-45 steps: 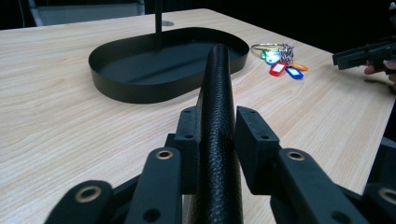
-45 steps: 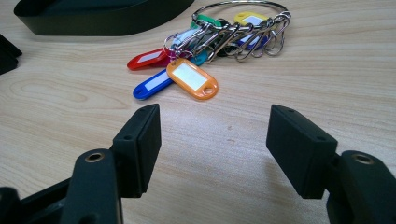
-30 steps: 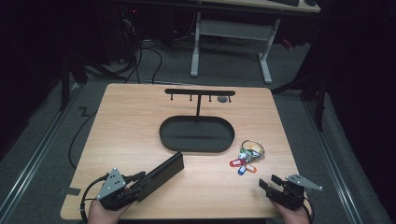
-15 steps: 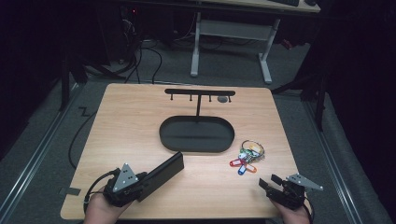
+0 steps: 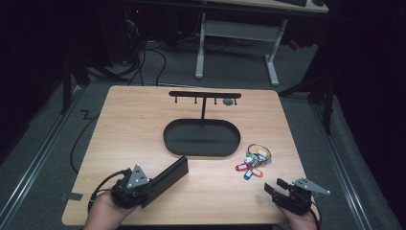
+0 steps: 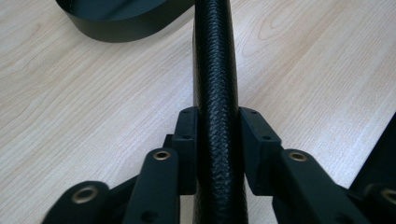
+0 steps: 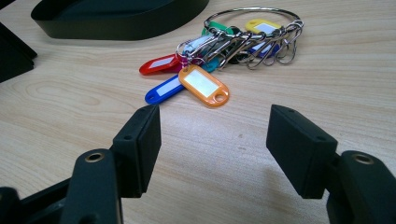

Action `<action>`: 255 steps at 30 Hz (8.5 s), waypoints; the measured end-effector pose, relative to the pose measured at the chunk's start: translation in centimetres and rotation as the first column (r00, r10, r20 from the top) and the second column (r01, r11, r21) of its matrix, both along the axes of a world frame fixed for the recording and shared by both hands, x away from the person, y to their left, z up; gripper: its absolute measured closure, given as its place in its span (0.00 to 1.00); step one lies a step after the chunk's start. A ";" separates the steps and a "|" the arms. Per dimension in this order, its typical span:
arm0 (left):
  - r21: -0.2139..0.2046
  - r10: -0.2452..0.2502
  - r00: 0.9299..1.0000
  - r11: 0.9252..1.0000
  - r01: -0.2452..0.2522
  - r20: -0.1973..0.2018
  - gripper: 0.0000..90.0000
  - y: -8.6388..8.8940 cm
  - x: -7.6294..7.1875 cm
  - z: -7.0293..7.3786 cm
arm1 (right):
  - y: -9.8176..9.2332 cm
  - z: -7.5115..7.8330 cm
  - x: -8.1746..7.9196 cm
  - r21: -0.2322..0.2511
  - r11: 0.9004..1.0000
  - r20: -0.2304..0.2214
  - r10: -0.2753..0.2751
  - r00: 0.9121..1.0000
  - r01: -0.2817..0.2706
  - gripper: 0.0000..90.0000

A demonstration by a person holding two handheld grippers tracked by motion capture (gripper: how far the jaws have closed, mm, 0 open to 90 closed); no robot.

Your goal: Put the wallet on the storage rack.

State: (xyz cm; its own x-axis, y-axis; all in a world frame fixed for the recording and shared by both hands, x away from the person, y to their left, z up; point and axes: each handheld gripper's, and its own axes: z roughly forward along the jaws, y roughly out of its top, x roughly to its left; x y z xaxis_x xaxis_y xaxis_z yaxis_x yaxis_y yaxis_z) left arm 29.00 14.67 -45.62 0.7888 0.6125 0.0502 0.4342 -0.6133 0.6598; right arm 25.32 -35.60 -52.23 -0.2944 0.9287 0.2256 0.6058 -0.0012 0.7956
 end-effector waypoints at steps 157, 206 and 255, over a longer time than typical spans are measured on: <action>0.304 -0.375 0.914 0.898 0.317 0.157 0.61 -10.4 16.5 -2.5 | -0.8 -0.7 -0.9 -0.002 1.000 -0.023 -0.014 1.000 0.014 0.41; -0.120 -0.069 0.979 0.988 0.093 0.191 0.56 -1.4 3.8 -3.8 | -0.3 -0.3 -1.0 -0.008 1.000 -0.008 -0.005 1.000 0.005 0.41; -0.199 -0.014 0.993 0.979 0.037 0.117 0.36 1.3 2.0 -6.3 | 3.5 3.0 2.0 -0.151 0.988 -0.099 0.017 0.995 -0.032 0.48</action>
